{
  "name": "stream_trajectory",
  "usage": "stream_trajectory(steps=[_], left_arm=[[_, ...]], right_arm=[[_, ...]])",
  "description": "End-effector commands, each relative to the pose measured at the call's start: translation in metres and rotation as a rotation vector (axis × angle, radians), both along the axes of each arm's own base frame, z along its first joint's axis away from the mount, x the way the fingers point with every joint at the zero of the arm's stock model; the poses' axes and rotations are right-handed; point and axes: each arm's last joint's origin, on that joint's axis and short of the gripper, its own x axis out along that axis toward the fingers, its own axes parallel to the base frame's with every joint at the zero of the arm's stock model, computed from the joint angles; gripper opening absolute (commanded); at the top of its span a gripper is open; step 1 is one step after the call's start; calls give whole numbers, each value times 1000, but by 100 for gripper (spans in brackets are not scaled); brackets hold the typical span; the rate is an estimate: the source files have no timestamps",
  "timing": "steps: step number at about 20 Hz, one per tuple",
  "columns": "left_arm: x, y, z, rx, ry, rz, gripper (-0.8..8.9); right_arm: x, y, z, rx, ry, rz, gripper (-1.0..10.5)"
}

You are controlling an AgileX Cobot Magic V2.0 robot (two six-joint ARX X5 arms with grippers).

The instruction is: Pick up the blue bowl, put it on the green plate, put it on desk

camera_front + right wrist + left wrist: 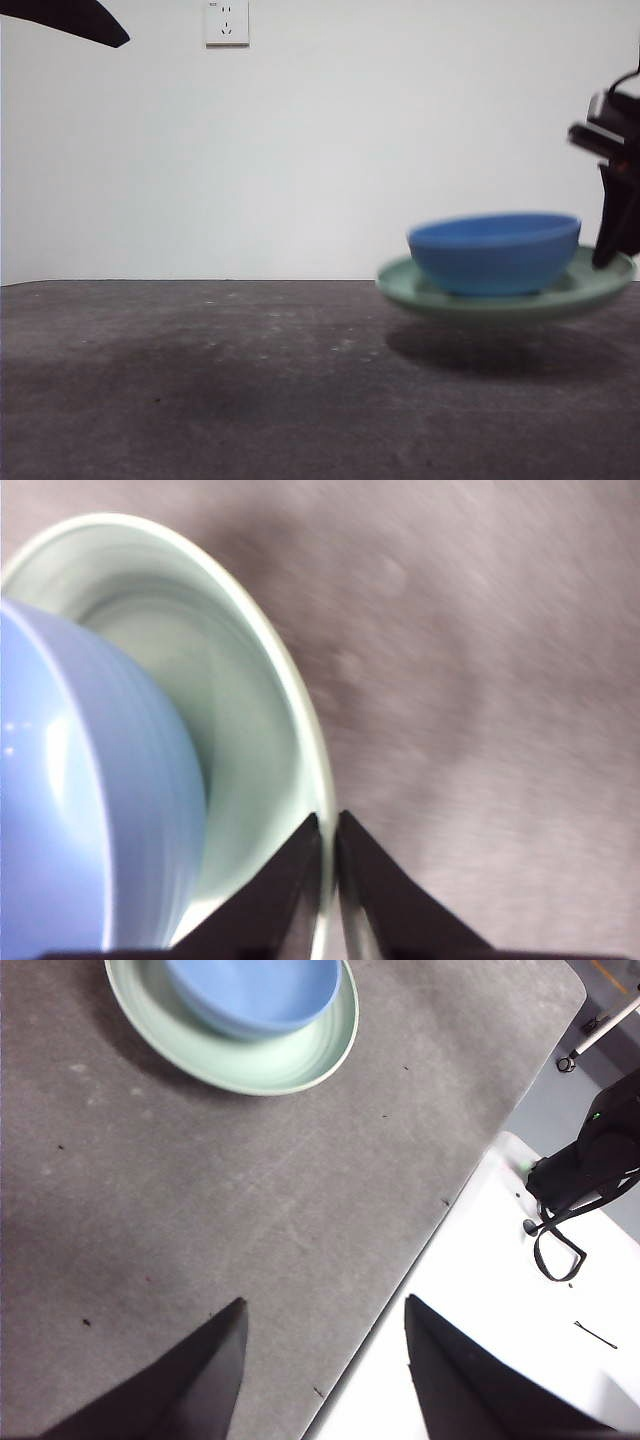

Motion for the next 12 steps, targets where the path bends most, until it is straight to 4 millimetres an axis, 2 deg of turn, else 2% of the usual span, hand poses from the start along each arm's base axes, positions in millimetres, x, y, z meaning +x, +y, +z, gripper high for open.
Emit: stream_trajectory(steps=[1, 4, 8, 12], left_arm=[[0, -2, 2, -8, -8, -10, 253], [1, -2, 2, -9, -10, -11, 253], [1, -2, 2, -9, -9, -10, 253], [0, -2, 2, -8, -8, -10, 253]], right_arm=[[-1, 6, 15, 45, -43, -6, 15], [-2, 19, 26, 73, -74, 3, 15], [0, 52, 34, 117, -111, 53, 14], [2, 86, 30, 132, -122, 80, 14]])
